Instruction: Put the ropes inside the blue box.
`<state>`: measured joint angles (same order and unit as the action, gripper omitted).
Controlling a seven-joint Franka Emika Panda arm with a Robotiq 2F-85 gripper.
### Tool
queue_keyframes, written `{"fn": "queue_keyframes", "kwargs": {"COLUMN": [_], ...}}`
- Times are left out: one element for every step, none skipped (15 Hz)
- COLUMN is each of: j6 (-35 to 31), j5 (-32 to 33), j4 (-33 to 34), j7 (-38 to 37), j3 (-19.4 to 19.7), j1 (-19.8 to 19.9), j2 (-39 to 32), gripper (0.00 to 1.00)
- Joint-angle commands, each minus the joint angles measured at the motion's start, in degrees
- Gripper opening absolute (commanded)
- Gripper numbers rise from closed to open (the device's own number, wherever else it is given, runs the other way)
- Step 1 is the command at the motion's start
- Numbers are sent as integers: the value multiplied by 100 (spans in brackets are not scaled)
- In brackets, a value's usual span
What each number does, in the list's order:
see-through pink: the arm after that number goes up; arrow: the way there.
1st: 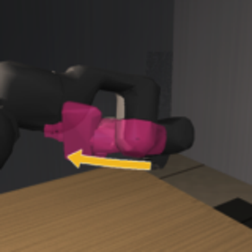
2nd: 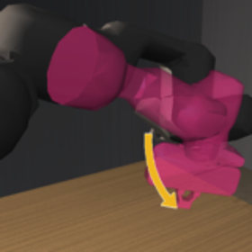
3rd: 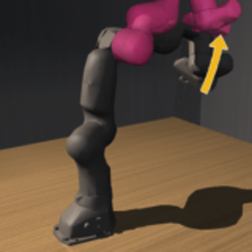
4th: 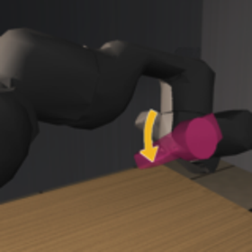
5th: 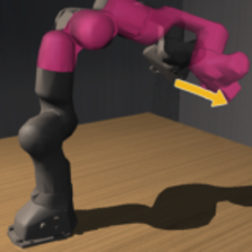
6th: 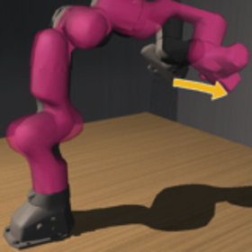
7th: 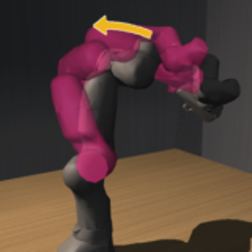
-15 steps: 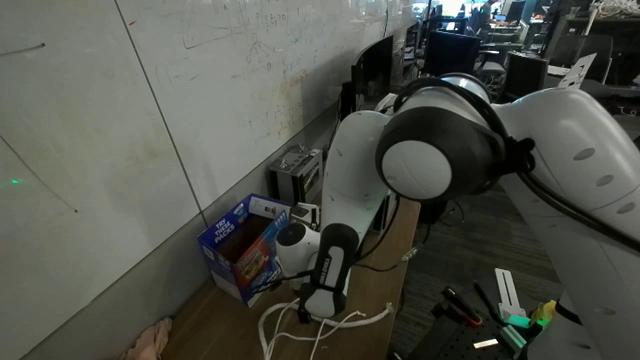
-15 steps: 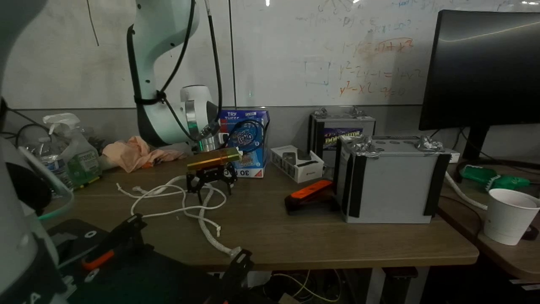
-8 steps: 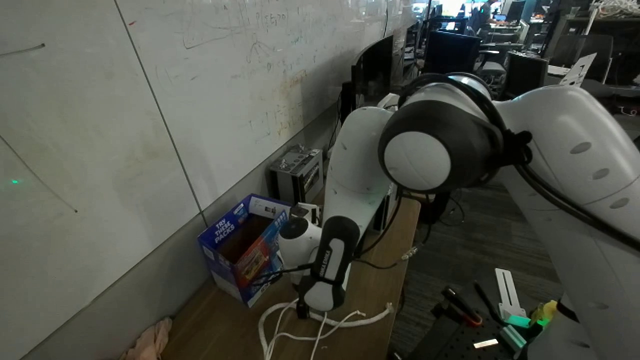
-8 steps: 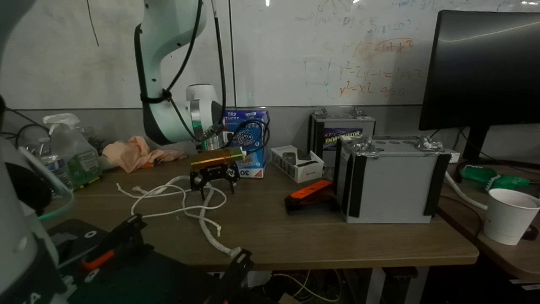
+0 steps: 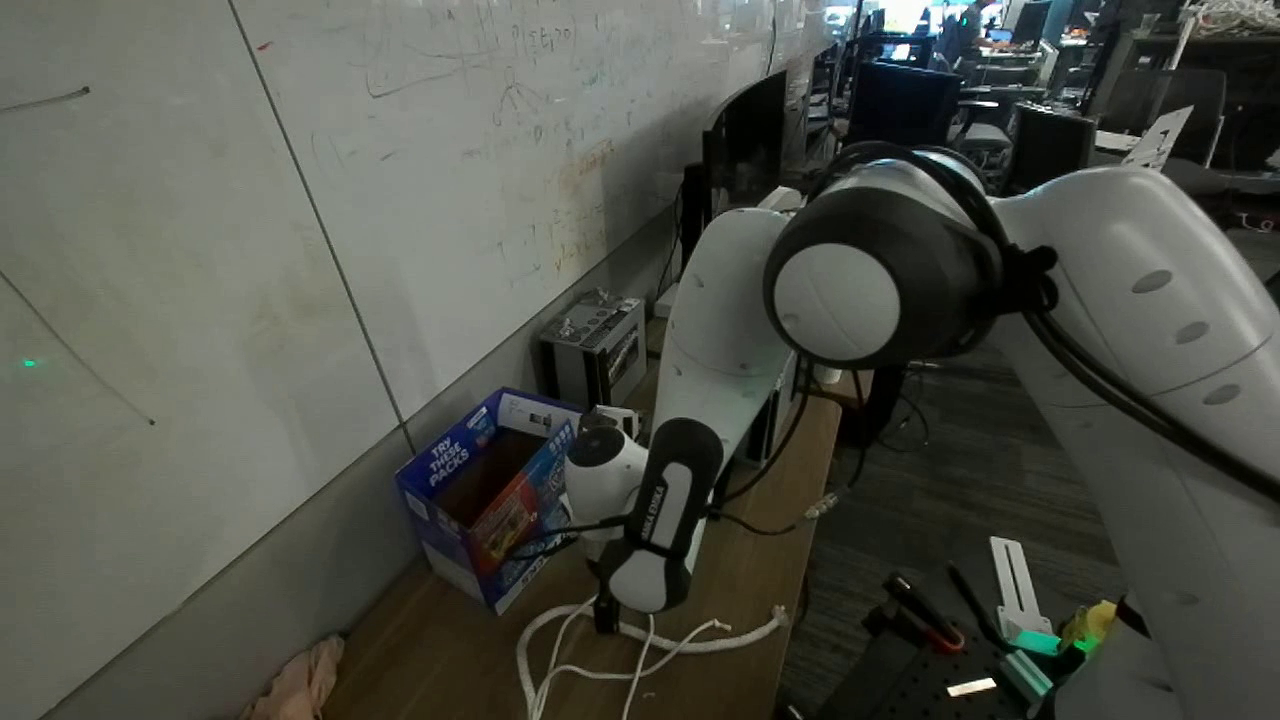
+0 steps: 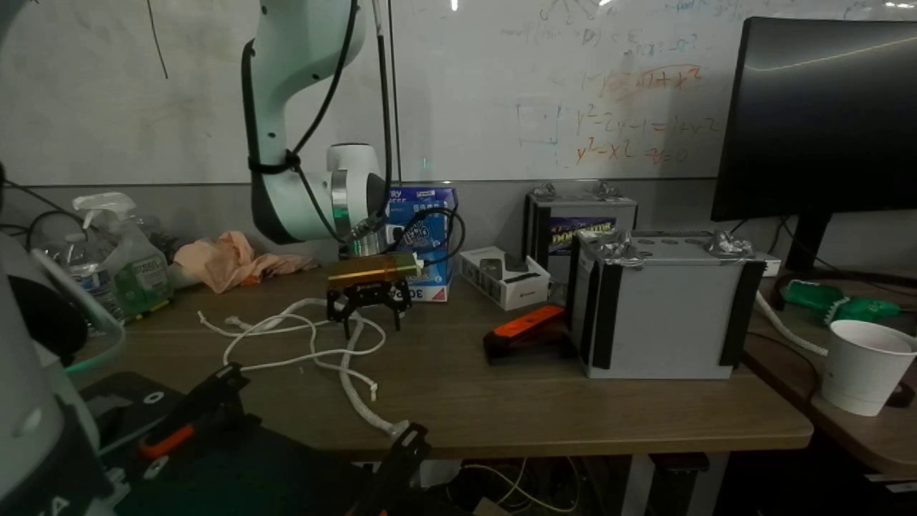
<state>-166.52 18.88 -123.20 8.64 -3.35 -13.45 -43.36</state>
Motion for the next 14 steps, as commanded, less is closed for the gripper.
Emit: {"fn": "queue_keyframes", "kwargs": {"j6": [-26,-19,-10,-9,-5,-4,-20,-16,-21,-13,33,42,24,14], "j5": [-128,-135,-141,-144,-147,-147,-140,-141,-142,-148,-178,-188,-189,-188], "j4": [139,144,162,172,179,189,197,193,182,187,181,172,156,145], "j7": [147,148,145,143,139,135,114,110,106,109,103,93,64,41], "j3": [-165,-183,-194,-202,-206,-204,-174,-173,-173,-179,-207,-206,-182,-161], "j1": [137,151,158,165,165,163,138,134,134,142,161,153,122,95], "j2": [-166,-190,-223,-249,-258,-253,-262,-253,-240,-244,-219,-201,-181,-166], "gripper": [100,100,100,100,100,100,100,100,100,100,100,100,100,100]}}
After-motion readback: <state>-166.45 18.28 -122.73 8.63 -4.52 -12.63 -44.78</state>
